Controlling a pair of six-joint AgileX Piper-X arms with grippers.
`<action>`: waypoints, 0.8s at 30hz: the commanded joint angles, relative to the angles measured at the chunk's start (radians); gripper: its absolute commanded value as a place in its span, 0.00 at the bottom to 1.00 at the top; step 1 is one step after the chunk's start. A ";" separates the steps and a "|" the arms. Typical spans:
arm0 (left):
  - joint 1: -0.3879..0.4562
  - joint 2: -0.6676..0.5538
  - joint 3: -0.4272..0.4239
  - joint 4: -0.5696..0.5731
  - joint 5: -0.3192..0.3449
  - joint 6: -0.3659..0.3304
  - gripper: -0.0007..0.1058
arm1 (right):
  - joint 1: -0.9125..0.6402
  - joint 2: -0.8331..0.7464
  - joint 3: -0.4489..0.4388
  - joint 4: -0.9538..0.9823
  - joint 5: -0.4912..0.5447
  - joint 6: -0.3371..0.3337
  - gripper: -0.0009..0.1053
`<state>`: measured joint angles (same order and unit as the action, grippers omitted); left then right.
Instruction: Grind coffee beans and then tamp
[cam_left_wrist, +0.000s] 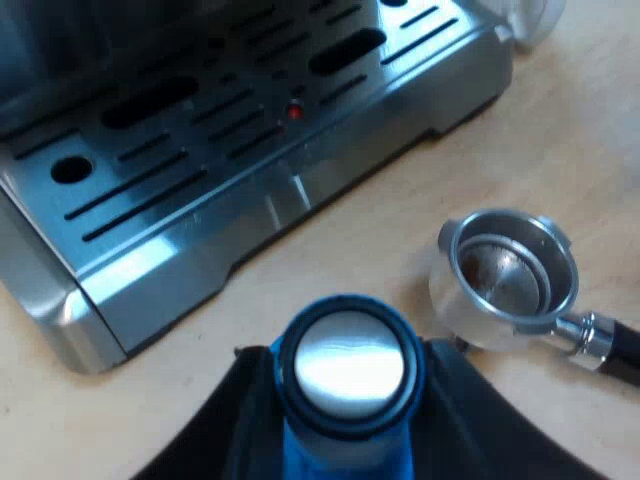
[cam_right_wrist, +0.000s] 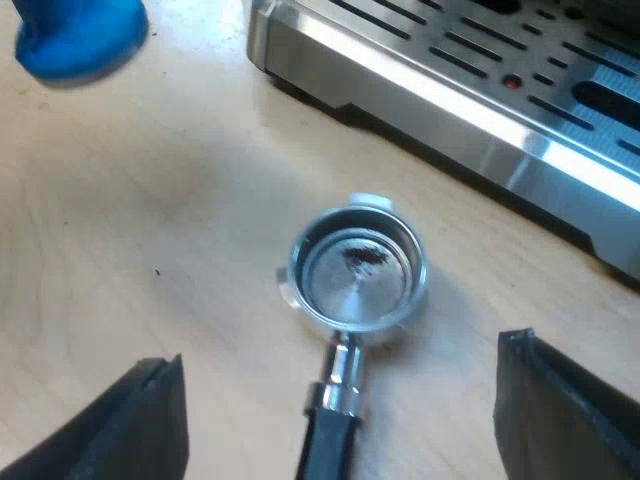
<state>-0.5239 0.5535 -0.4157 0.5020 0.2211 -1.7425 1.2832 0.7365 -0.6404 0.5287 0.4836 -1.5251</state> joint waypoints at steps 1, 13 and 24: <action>-0.005 -0.006 -0.026 -0.006 0.023 -0.004 0.07 | -0.004 -0.054 0.033 0.006 0.012 0.003 0.63; -0.005 0.000 -0.103 0.018 0.054 -0.004 0.07 | -0.004 -0.216 0.241 -0.164 0.120 0.003 0.63; -0.005 0.026 -0.104 0.018 0.067 -0.001 0.07 | -0.004 -0.216 0.445 -0.473 0.109 -0.026 0.63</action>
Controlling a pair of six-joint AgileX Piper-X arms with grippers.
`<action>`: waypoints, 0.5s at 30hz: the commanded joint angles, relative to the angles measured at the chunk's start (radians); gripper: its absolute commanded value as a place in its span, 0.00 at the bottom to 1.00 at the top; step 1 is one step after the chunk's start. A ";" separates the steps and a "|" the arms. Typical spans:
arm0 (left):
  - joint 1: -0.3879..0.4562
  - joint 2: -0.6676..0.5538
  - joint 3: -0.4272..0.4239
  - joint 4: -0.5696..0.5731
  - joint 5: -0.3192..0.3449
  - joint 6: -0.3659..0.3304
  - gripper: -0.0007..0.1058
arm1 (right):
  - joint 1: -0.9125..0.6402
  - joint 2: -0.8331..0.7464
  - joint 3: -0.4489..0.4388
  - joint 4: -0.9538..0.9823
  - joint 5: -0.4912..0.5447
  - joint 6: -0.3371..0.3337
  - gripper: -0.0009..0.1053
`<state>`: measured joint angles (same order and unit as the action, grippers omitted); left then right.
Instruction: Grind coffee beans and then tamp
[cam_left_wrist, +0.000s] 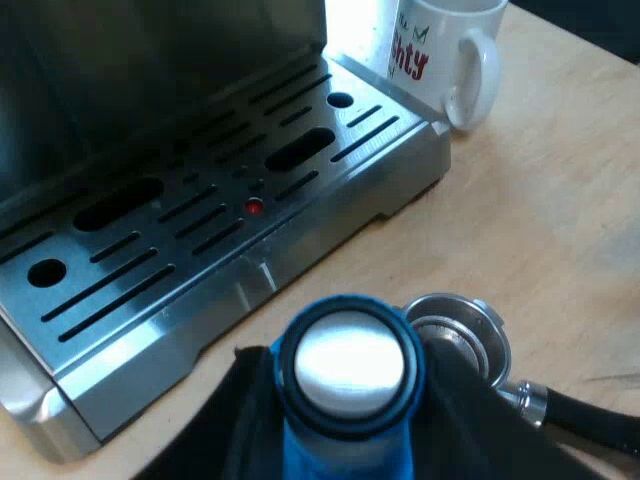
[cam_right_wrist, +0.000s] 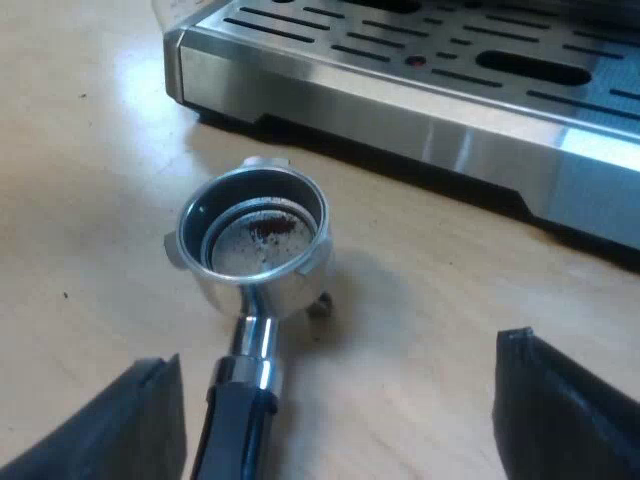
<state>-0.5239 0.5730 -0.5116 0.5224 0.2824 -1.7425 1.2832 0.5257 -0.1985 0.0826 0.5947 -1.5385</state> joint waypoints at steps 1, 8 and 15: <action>-0.005 0.009 -0.008 -0.003 0.008 0.003 0.07 | -0.004 -0.005 0.005 -0.027 -0.005 -0.018 0.63; -0.005 0.052 -0.028 -0.005 0.012 0.050 0.07 | -0.004 -0.005 0.005 -0.027 -0.066 -0.213 0.63; -0.032 0.151 -0.100 -0.012 0.018 0.134 0.07 | -0.004 -0.005 0.005 -0.027 -0.060 -0.211 0.63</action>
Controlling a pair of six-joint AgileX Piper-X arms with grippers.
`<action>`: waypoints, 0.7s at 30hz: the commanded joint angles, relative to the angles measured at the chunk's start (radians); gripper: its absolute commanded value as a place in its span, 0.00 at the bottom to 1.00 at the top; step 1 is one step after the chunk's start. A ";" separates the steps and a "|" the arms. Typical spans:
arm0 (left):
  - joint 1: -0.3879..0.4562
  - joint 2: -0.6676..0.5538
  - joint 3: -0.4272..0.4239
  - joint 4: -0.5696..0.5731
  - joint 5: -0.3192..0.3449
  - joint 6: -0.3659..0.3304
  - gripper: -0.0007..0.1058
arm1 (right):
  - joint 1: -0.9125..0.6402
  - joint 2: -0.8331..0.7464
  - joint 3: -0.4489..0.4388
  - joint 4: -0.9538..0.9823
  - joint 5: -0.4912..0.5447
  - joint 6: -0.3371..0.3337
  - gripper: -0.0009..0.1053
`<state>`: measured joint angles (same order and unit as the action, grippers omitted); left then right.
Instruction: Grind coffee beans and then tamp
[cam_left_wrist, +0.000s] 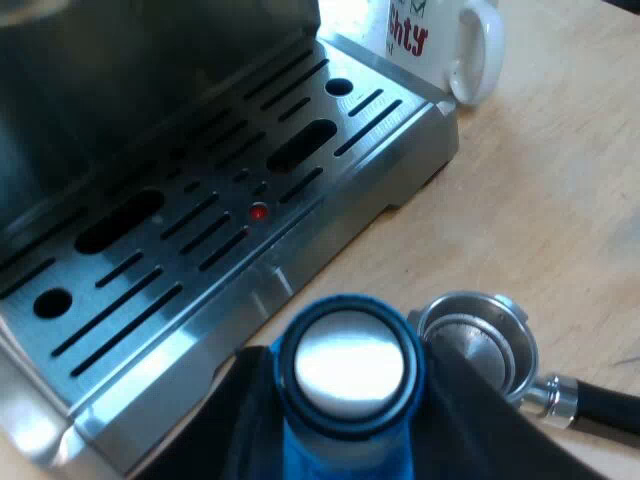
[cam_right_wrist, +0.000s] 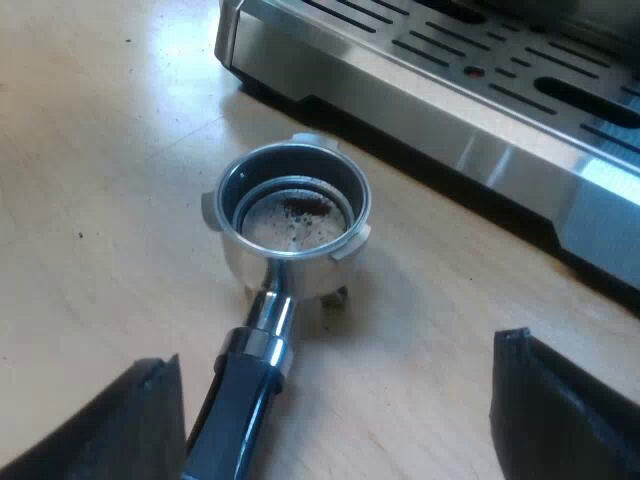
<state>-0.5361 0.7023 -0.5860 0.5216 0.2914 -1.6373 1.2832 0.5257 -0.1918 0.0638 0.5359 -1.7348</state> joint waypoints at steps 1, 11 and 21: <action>-0.029 0.036 -0.031 -0.011 0.009 0.035 0.07 | -0.004 -0.005 -0.002 -0.008 -0.001 -0.015 0.63; -0.195 0.191 -0.044 -0.163 -0.064 0.049 0.07 | -0.004 -0.005 -0.002 -0.046 -0.001 0.014 0.63; -0.271 0.302 -0.044 -0.232 -0.064 0.049 0.07 | -0.004 -0.005 -0.002 -0.046 0.002 0.039 0.63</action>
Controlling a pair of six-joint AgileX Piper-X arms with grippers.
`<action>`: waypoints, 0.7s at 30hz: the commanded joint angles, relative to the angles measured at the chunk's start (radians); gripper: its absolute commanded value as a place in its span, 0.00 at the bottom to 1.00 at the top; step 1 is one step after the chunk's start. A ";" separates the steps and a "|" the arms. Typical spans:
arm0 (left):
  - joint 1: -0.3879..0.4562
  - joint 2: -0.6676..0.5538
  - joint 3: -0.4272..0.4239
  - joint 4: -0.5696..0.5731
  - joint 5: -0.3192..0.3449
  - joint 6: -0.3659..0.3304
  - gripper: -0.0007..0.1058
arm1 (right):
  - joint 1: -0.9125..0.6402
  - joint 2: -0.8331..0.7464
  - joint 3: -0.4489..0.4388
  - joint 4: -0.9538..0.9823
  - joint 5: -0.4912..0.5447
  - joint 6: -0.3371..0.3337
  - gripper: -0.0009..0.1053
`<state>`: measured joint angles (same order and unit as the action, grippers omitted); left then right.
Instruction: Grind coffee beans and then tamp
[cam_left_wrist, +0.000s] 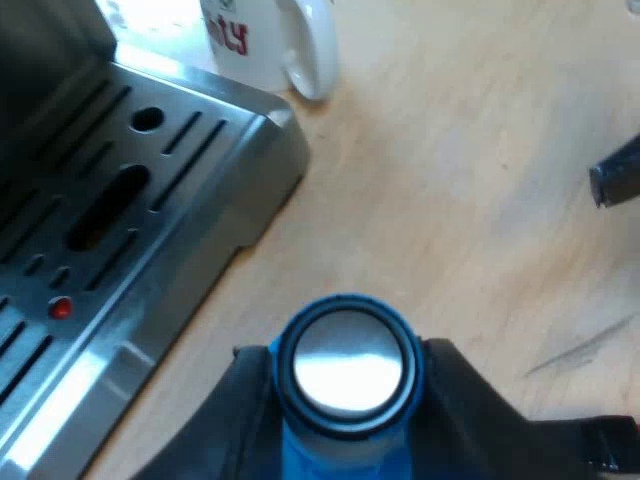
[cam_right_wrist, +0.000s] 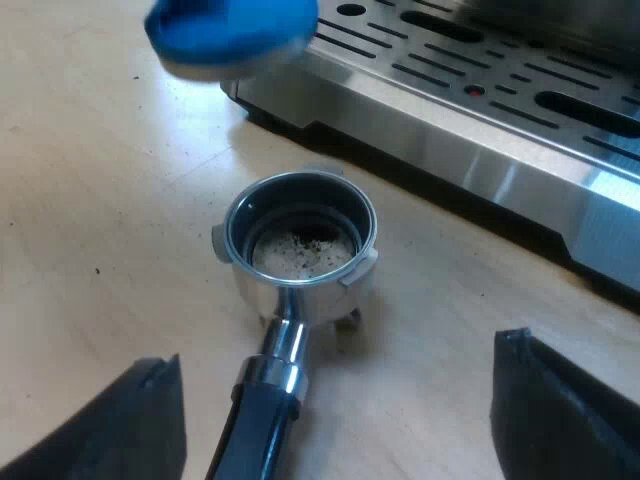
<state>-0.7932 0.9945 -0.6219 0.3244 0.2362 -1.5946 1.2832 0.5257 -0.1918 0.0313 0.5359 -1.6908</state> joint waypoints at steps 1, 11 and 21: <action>-0.017 0.013 -0.009 -0.038 -0.009 0.006 0.07 | -0.004 -0.005 -0.002 -0.014 0.002 -0.005 0.63; -0.049 0.066 -0.024 -0.057 -0.021 0.006 0.07 | -0.004 -0.005 -0.002 -0.014 0.002 -0.005 0.63; -0.049 0.121 -0.041 -0.038 -0.017 0.091 0.07 | -0.004 -0.005 -0.002 -0.014 0.005 -0.005 0.63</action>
<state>-0.8381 1.1097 -0.6547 0.2896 0.2191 -1.5261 1.2832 0.5257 -0.1918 0.0259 0.5378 -1.6895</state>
